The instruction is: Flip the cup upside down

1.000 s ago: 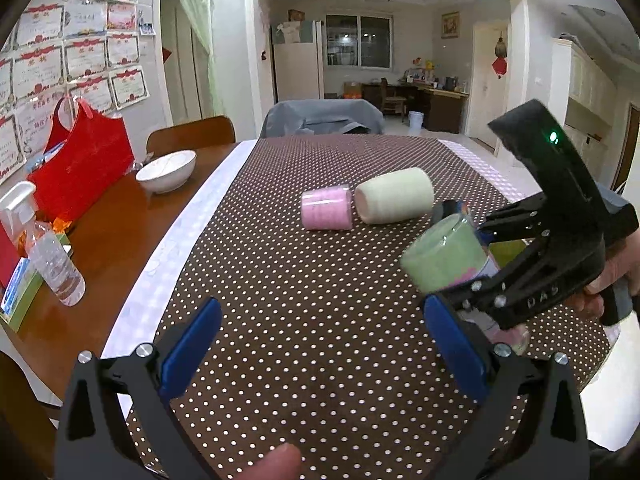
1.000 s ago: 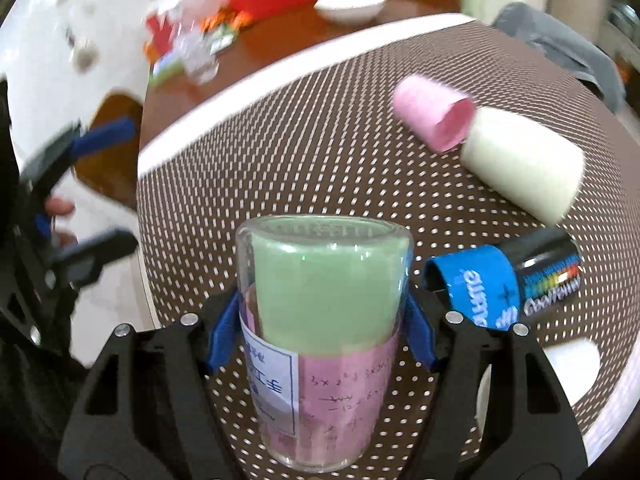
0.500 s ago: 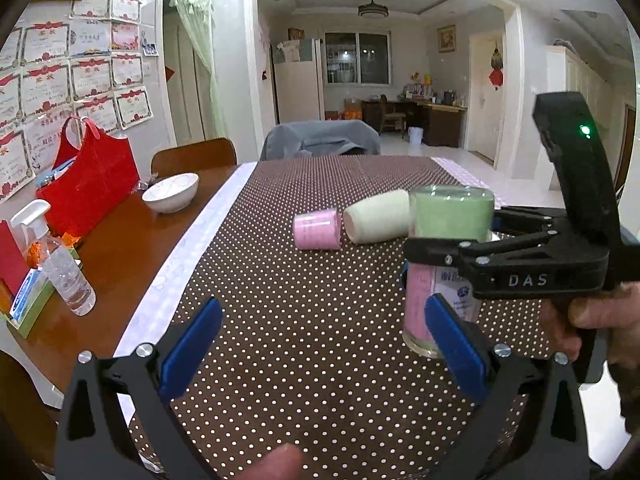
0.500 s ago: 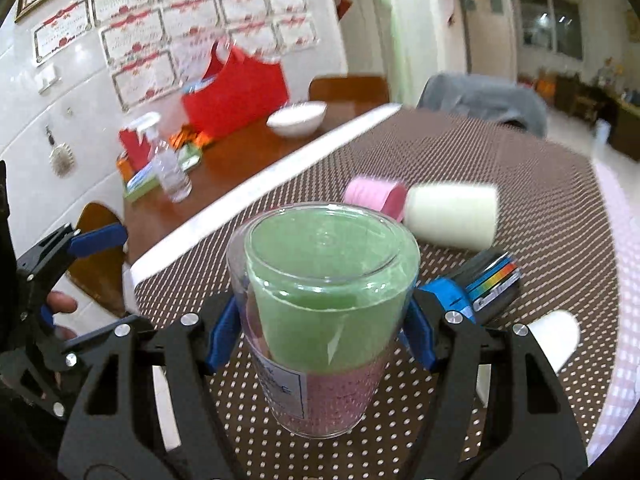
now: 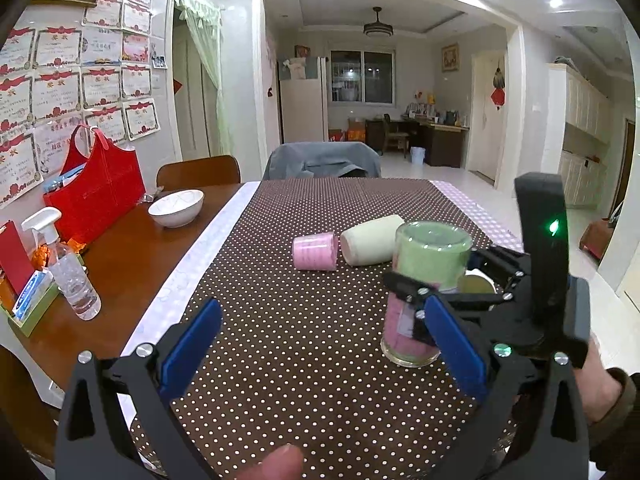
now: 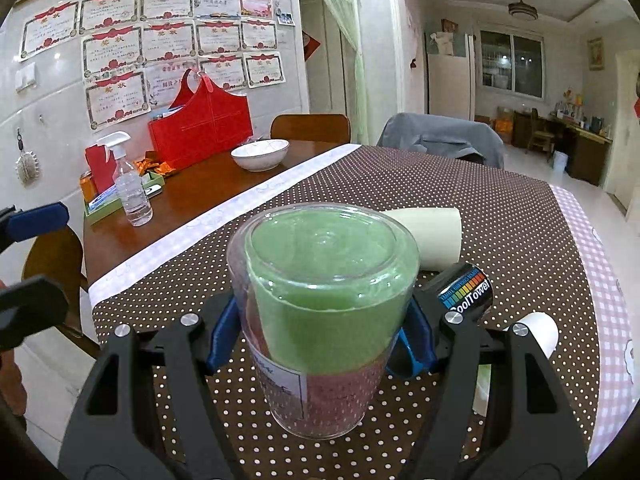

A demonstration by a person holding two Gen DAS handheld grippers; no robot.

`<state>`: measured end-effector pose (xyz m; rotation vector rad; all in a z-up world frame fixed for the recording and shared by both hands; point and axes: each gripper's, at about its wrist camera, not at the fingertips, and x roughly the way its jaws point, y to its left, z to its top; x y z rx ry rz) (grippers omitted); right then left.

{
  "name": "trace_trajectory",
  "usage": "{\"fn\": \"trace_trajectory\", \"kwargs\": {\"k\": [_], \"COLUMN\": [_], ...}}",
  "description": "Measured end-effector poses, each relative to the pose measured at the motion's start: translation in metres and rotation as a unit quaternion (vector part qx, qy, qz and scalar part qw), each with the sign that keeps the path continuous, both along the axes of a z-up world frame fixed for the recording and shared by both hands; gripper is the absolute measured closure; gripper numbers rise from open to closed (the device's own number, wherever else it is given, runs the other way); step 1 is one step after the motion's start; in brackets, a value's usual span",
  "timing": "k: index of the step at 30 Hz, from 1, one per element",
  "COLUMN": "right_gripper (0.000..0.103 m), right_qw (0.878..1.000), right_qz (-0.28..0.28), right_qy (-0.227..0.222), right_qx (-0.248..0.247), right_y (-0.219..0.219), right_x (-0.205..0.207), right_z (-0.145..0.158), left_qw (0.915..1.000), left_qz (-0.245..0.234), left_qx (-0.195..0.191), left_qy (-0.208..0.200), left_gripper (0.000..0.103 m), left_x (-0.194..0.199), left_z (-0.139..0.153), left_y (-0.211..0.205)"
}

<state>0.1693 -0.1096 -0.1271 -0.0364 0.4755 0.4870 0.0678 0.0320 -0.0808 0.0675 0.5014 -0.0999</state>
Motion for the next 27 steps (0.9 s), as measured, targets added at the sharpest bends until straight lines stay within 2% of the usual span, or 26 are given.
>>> {"fn": "trace_trajectory", "kwargs": {"k": [4, 13, 16, 18, 20, 27], "right_gripper": [0.035, 0.034, 0.024, 0.012, 0.006, 0.006], "right_qw": [1.000, 0.999, 0.999, 0.999, 0.999, 0.999], "right_qz": [0.001, 0.009, 0.011, 0.012, 0.013, 0.009], "right_qy": [-0.005, 0.022, 0.021, 0.023, 0.025, 0.037], "right_qx": [-0.017, -0.035, -0.029, -0.021, -0.015, 0.013], "right_y": [0.008, 0.012, 0.009, 0.007, 0.005, -0.003], "right_x": [-0.002, -0.004, -0.010, -0.012, -0.015, -0.021], "right_z": [-0.007, -0.022, -0.019, -0.016, -0.011, 0.008], "left_qw": [1.0000, 0.9999, 0.9999, 0.9999, 0.9998, 0.9996], "left_qz": [0.003, 0.002, 0.001, 0.000, -0.001, -0.009], "left_qx": [-0.002, 0.000, -0.001, -0.002, -0.002, -0.003], "left_qy": [-0.005, -0.012, -0.014, -0.016, -0.018, -0.026], "left_gripper": [0.004, 0.004, 0.004, 0.004, 0.004, 0.004], "left_x": [-0.004, -0.008, -0.011, -0.011, -0.013, -0.018], "left_z": [0.003, 0.008, 0.010, 0.012, 0.013, 0.020], "left_y": [0.000, -0.002, -0.003, -0.003, -0.004, -0.008]}}
